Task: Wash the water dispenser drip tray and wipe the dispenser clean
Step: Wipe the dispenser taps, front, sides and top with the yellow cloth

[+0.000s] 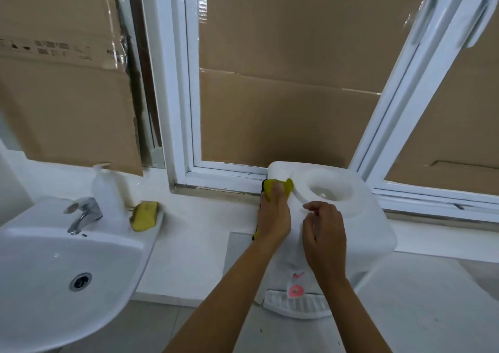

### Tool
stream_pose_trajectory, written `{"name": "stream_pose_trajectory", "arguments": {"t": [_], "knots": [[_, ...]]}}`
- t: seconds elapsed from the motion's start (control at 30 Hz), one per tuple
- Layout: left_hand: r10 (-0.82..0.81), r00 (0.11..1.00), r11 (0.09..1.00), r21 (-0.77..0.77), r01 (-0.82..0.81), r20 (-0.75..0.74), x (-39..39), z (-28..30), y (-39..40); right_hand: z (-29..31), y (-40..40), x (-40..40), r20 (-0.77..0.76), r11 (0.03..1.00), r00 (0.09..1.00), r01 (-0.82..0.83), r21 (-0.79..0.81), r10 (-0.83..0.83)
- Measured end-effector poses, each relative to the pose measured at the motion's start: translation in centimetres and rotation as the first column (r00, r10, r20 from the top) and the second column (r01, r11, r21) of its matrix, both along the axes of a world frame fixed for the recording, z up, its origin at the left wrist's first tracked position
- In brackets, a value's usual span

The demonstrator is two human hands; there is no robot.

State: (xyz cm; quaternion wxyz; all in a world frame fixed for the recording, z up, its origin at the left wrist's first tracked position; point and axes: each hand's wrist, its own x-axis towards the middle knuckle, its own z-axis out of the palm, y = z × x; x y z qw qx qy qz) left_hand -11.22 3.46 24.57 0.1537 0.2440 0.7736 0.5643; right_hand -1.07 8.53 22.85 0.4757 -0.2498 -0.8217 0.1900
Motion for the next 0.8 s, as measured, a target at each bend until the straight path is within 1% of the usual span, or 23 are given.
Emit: {"name": "stream_pose_trajectory", "arguments": {"t": [0.03,0.1,0.2,0.33,0.43,0.5,0.53,0.6,0.63,0.7,0.8], "knots": [[-0.021,1.0,1.0,-0.019,0.021,-0.011,-0.6,-0.1,0.3,-0.1,-0.1,-0.1,0.002,1.0,1.0,0.012,0.003,-0.012],[-0.085,0.992,0.993,-0.085,0.078,-0.088,-1.4,-0.3,0.8,-0.1,-0.1,-0.1,0.002,1.0,1.0,0.031,-0.005,-0.031],[-0.146,0.977,0.983,-0.131,0.126,-0.155,-1.2,-0.9,0.9,-0.2,0.0,0.0,-0.006,0.998,0.998,0.055,-0.013,-0.055],[-0.126,0.967,0.987,-0.129,0.099,-0.22,0.1,-2.3,0.1,-0.3,0.1,-0.1,-0.043,0.998,0.997,0.058,-0.01,-0.059],[-0.128,0.975,0.979,-0.178,0.095,-0.184,-0.2,-1.7,0.5,-0.3,-0.1,-0.4,-0.047,0.996,0.995,0.091,-0.015,-0.092],[-0.142,0.981,0.966,-0.236,0.108,-0.134,-1.1,-1.0,1.2,-0.5,-0.1,-0.6,0.01,0.987,0.988,0.156,0.037,-0.156],[-0.145,0.983,0.962,-0.251,0.112,-0.115,-1.7,-0.6,1.6,-0.6,-0.1,-0.7,0.065,0.976,0.977,0.199,0.089,-0.205],[-0.139,0.985,0.966,-0.232,0.113,-0.099,-2.7,-0.1,2.2,-0.8,0.2,-0.8,0.199,0.941,0.934,0.25,0.228,-0.296],[-0.13,0.987,0.972,-0.207,0.108,-0.093,-3.3,-0.1,2.6,-0.8,0.3,-0.9,0.257,0.93,0.911,0.253,0.267,-0.322],[-0.108,0.992,0.985,-0.144,0.099,-0.062,-4.4,-0.1,3.3,-0.8,0.5,-1.2,0.332,0.929,0.88,0.258,0.266,-0.339],[-0.101,0.995,0.993,-0.062,0.1,-0.01,-5.3,0.1,3.9,-0.9,0.5,-1.2,0.365,0.934,0.867,0.261,0.244,-0.338]]}}
